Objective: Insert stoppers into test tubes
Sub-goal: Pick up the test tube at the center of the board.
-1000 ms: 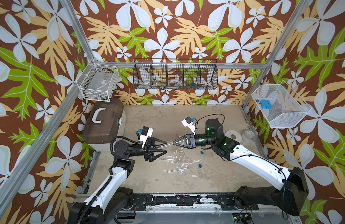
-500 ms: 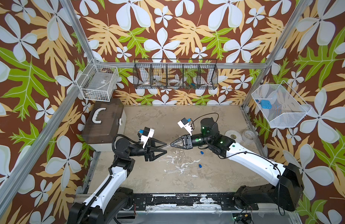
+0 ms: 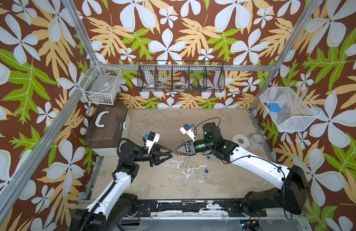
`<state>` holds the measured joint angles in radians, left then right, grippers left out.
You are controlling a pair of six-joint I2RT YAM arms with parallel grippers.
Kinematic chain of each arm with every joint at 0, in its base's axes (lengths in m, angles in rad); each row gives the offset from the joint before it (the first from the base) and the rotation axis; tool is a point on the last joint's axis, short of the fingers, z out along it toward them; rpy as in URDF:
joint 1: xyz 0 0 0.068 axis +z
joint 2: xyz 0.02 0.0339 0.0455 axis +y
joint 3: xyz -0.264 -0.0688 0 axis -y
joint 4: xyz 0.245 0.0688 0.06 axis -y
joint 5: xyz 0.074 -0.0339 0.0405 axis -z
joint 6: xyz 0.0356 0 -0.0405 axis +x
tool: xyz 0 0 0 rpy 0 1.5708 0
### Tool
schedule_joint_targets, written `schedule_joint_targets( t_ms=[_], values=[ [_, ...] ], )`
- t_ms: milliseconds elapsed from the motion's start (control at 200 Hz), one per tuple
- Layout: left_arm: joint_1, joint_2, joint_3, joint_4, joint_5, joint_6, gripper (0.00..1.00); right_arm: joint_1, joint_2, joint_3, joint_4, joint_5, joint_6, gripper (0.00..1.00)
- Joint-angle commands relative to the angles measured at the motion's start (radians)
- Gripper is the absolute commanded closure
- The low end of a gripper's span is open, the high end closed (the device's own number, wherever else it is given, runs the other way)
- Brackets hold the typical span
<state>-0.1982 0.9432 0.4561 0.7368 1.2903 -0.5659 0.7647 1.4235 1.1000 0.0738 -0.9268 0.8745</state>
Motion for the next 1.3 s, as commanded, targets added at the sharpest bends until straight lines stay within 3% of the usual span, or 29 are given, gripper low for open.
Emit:
schedule_joint_targets(
  t_ms=[0, 40, 140, 200, 616, 716, 921, 1291],
  values=[
    [-0.003, -0.004, 0.003, 0.006, 0.006, 0.018, 0.63, 0.003, 0.003, 0.014, 0.038, -0.006, -0.008, 0.85],
    [-0.003, -0.006, 0.0, 0.006, 0.006, 0.018, 0.61, 0.002, 0.003, 0.017, 0.037, -0.005, -0.01, 0.85],
    [-0.004, -0.007, 0.001, -0.014, 0.004, 0.036, 0.4, 0.002, 0.0, 0.034, -0.003, 0.003, -0.04, 0.86],
    [-0.003, -0.009, 0.003, -0.036, 0.005, 0.051, 0.33, 0.002, -0.007, 0.041, -0.026, 0.011, -0.057, 0.86],
    [-0.004, -0.014, 0.004, -0.038, 0.025, 0.057, 0.23, -0.068, -0.071, -0.031, 0.101, -0.001, 0.055, 0.87],
    [-0.004, -0.014, 0.0, -0.001, 0.009, 0.015, 0.25, -0.067, -0.06, -0.05, 0.147, -0.003, 0.085, 0.88],
    [-0.012, -0.014, -0.035, 0.127, -0.027, -0.096, 0.4, -0.042, -0.037, -0.052, 0.218, -0.005, 0.126, 0.88],
    [-0.015, -0.018, -0.033, 0.166, -0.039, -0.125, 0.57, -0.036, -0.013, -0.06, 0.222, 0.001, 0.132, 0.88]
  ],
)
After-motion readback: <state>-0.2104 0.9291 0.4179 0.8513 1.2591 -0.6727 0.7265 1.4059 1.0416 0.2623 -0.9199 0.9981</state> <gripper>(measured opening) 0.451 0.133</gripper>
